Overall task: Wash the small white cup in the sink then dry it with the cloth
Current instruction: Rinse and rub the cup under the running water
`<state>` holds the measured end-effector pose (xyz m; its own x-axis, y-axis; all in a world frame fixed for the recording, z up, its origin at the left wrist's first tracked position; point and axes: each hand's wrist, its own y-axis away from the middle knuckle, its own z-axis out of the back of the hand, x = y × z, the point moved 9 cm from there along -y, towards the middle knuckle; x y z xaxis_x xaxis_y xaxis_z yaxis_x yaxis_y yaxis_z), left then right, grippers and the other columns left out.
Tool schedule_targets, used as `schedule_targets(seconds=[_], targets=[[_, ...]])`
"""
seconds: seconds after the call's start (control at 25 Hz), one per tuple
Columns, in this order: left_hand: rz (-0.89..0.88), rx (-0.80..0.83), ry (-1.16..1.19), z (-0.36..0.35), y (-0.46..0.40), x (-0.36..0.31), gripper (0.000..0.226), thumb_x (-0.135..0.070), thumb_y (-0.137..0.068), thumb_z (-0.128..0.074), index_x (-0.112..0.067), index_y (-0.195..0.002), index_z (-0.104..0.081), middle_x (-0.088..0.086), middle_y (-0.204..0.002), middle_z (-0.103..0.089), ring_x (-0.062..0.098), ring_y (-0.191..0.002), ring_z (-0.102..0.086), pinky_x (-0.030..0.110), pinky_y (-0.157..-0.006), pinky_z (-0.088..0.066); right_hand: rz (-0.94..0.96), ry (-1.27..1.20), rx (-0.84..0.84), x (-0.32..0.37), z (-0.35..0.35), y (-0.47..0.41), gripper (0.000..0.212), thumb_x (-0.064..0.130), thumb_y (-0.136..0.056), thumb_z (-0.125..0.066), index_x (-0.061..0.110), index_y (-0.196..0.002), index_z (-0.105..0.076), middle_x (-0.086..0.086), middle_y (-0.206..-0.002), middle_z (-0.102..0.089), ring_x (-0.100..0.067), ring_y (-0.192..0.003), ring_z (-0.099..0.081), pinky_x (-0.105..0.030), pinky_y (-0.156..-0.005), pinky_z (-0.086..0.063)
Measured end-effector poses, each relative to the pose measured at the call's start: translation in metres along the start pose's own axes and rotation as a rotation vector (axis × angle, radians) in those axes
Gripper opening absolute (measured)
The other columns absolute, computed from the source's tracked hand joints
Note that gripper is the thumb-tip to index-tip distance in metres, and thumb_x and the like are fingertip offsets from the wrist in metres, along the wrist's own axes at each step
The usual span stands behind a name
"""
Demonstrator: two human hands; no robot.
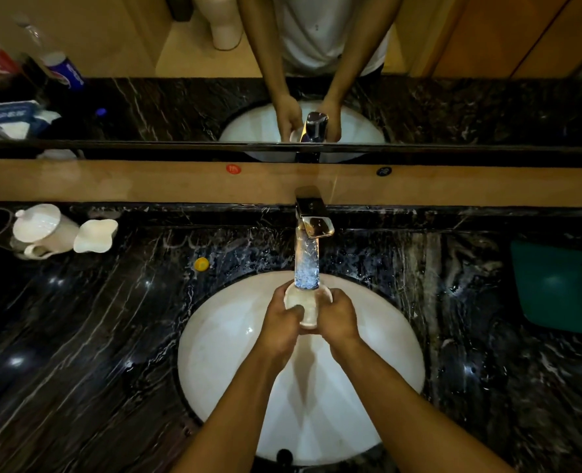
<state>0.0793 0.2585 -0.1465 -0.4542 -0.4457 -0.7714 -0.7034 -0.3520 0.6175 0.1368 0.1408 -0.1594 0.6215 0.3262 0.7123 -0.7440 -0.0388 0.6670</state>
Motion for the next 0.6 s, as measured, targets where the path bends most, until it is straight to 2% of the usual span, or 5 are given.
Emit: schedule_targets(seconds=[0.08,0.16,0.36,0.48,0.6], targets=[[0.044,-0.04,0.059,0.006,-0.004,0.003,0.055,0.014,-0.086,-0.041,-0.013,-0.132,-0.057,0.017,-0.12,-0.069,0.038,-0.108,-0.068,0.057,-0.085,-0.06,0.002,-0.052,0.02,-0.002,-0.005,0.004,0.024,0.012,-0.1,-0.052,0.011,-0.123,-0.06,-0.013,-0.115,-0.071,-0.031,-0.101,-0.071,-0.054,-0.082,-0.063],[0.037,-0.091,0.058,0.013,-0.004,0.001,0.041,0.007,-0.094,-0.044,-0.009,-0.127,-0.062,0.018,-0.116,-0.072,0.038,-0.104,-0.07,0.053,-0.084,-0.061,-0.029,-0.201,0.082,-0.003,-0.011,0.009,0.03,0.001,-0.096,-0.052,0.012,-0.123,-0.058,-0.013,-0.115,-0.07,-0.035,-0.102,-0.071,-0.052,-0.073,-0.065],[-0.082,-0.295,-0.087,0.025,0.001,-0.012,0.019,-0.015,-0.101,-0.056,-0.025,-0.095,-0.071,0.004,-0.095,-0.078,0.024,-0.089,-0.075,0.047,-0.08,-0.063,0.015,-0.246,0.188,0.0,-0.021,0.017,0.049,0.002,-0.08,-0.081,0.014,-0.122,-0.06,-0.007,-0.111,-0.073,-0.026,-0.098,-0.074,-0.033,-0.06,-0.063],[-0.05,-0.302,-0.04,0.02,0.002,-0.013,0.024,-0.012,-0.101,-0.053,-0.024,-0.095,-0.072,0.009,-0.094,-0.078,0.03,-0.088,-0.075,0.054,-0.079,-0.063,0.048,-0.154,0.126,0.002,-0.021,0.015,0.042,0.014,-0.079,-0.085,0.018,-0.116,-0.065,-0.005,-0.104,-0.076,-0.024,-0.091,-0.075,-0.042,-0.064,-0.066],[-0.028,-0.243,-0.023,0.019,0.003,-0.006,0.032,0.0,-0.098,-0.046,-0.02,-0.105,-0.07,0.01,-0.1,-0.077,0.032,-0.094,-0.074,0.055,-0.081,-0.062,0.039,-0.005,0.068,0.005,-0.013,0.008,0.024,0.012,-0.091,-0.071,0.013,-0.115,-0.069,-0.012,-0.108,-0.077,-0.029,-0.094,-0.075,-0.049,-0.078,-0.065]])
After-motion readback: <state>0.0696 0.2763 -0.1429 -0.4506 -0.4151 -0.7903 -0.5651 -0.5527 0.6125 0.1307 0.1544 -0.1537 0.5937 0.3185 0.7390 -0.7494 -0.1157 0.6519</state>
